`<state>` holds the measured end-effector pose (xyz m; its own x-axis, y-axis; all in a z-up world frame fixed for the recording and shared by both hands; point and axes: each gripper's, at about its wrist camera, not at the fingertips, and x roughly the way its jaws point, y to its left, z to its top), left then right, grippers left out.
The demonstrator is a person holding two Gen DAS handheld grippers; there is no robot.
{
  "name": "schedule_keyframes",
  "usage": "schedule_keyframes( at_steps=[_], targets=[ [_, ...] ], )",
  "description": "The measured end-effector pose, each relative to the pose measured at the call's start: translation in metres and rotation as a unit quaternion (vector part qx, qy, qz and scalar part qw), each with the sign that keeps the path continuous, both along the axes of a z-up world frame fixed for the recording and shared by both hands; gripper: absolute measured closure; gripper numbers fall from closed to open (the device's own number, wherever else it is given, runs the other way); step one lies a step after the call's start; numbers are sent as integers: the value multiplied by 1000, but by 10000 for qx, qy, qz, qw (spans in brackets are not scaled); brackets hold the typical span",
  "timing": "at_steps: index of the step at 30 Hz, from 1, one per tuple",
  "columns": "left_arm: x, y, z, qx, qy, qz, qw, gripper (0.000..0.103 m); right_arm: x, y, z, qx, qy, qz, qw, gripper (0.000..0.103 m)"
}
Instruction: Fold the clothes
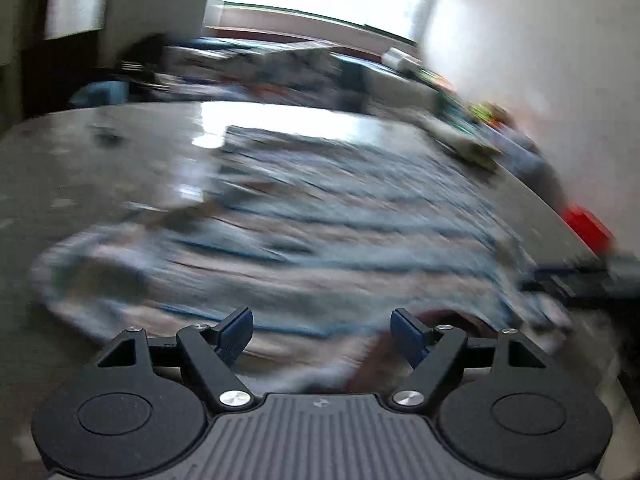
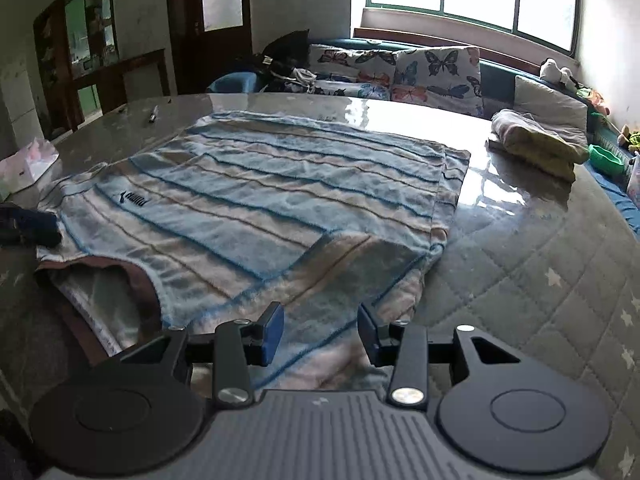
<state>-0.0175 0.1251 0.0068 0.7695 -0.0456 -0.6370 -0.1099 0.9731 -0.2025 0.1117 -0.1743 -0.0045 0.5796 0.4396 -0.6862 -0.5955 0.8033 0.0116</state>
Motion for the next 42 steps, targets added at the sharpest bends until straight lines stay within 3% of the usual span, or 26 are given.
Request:
schedule_keyframes(
  at_steps=[5,10,12,15,17,19,21,24,30,35,38,39,42],
  targets=[
    [-5,51,4,172,-2,1445,9894,26,3,2,-10,107,23,-76,9999,62],
    [-4,93,-7,195,230,2605,9650,27,5,4,-13,150,48,-106,9998,61],
    [-5,104,-11,135,290,2814,9591,28,3,4,-14,162,59,-118,9998,60],
    [-2,112,-17,20,314,2886,9569,36,2,5,-14,142,48,-112,9998,56],
    [-1,114,-18,31,225,2759,9609,52,1,6,-14,126,42,-109,9999,55],
    [-2,116,-19,-106,127,2662,9638,78,1,7,-14,113,37,-110,9999,54],
    [-3,113,-15,-155,-21,2456,9692,91,1,7,-14,109,39,-115,9999,54],
    [-5,99,-2,-86,-323,1975,9797,96,1,7,-14,108,50,-128,9998,53],
    [-11,70,24,51,-923,992,9908,96,1,8,-13,96,56,-143,9998,53],
    [-9,80,12,214,-573,1673,9840,90,1,7,-13,134,61,-144,9998,52],
    [-8,85,5,311,-358,2080,9770,69,1,7,-13,131,59,-127,9998,52],
    [-8,87,2,344,-286,2215,9741,57,1,7,-13,130,59,-121,9998,52],
    [-7,93,-5,440,-70,2617,9641,51,0,7,-13,133,59,-131,9998,52]
  ],
)
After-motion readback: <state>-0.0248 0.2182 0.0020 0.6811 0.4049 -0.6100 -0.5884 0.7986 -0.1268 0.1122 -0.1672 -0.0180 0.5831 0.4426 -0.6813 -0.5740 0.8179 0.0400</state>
